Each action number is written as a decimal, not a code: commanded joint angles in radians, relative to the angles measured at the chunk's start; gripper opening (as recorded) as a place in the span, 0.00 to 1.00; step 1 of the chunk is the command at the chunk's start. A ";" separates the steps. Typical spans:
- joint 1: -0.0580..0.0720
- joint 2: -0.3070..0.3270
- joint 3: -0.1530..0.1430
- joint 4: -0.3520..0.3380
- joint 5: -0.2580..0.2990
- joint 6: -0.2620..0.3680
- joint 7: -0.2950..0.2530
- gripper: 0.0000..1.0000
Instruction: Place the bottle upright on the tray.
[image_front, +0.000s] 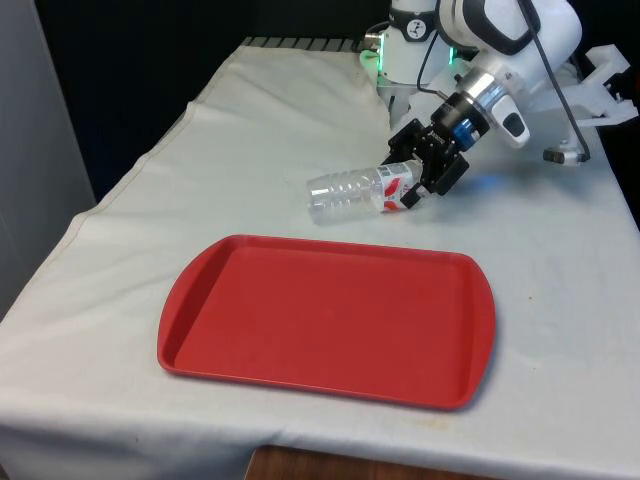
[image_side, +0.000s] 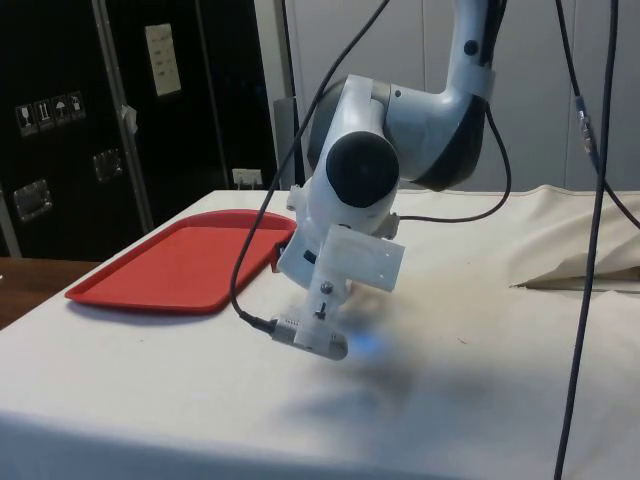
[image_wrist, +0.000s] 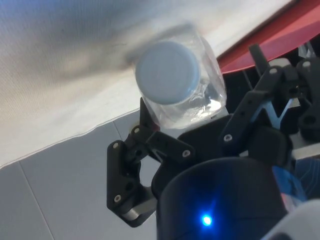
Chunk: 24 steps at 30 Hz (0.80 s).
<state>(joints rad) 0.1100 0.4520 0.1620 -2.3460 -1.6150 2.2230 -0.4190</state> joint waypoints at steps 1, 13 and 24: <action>0.000 0.001 0.000 0.000 0.000 0.000 0.000 1.00; -0.005 0.037 -0.001 0.026 -0.008 0.017 0.016 0.61; -0.005 0.037 0.000 0.026 -0.010 0.013 0.021 0.19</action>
<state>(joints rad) 0.1080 0.4780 0.1620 -2.3230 -1.6150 2.2210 -0.4090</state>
